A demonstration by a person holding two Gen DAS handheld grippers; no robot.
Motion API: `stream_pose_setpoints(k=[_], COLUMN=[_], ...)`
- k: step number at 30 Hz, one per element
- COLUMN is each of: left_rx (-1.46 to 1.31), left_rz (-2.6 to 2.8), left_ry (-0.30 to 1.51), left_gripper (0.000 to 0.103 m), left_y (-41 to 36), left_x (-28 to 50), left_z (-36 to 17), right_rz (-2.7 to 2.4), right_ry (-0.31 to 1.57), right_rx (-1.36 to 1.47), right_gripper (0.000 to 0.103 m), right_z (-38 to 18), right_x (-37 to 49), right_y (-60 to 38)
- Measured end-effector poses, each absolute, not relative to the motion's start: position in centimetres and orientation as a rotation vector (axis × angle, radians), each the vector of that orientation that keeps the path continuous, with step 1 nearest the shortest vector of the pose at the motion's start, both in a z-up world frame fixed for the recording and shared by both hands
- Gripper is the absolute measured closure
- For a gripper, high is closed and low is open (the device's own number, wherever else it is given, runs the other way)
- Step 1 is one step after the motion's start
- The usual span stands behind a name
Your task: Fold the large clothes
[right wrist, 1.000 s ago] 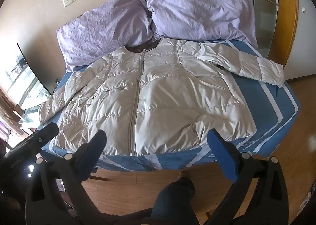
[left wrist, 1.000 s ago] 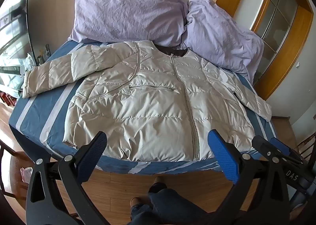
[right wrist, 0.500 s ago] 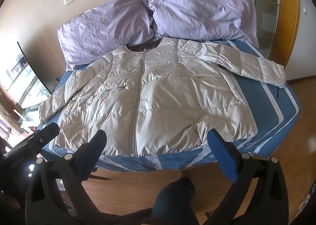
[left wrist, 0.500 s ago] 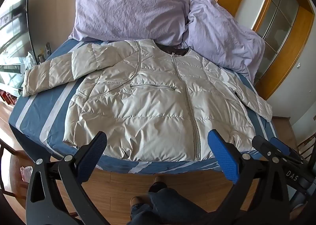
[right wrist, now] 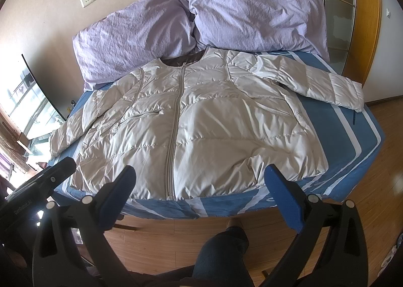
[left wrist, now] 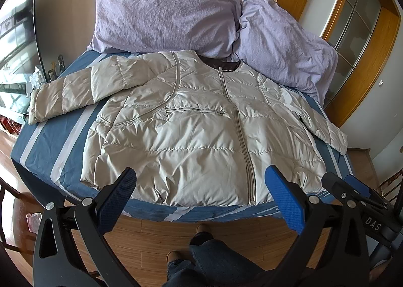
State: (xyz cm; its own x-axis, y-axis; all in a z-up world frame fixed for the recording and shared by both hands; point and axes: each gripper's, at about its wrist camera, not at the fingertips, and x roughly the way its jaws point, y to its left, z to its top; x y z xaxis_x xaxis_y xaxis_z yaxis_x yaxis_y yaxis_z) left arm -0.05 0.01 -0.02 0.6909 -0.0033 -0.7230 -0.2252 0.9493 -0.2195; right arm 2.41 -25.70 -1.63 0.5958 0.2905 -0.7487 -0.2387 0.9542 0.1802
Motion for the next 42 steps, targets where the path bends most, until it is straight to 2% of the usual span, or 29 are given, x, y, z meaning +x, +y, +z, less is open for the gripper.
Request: stream_pose_setpoints(k=[42], left_rx=[-0.304], left_rz=[0.127], left_ry=[0.806], left_gripper=[0.001], left_y=[0.00], left_x=[0.01], left_z=[-0.04], right_rz=[0.308], right_ry=[0.881], right_rx=[0.064], right_gripper=[0.002], right_z=[-1.76], right_x=[2.47], right_y=[-25.37])
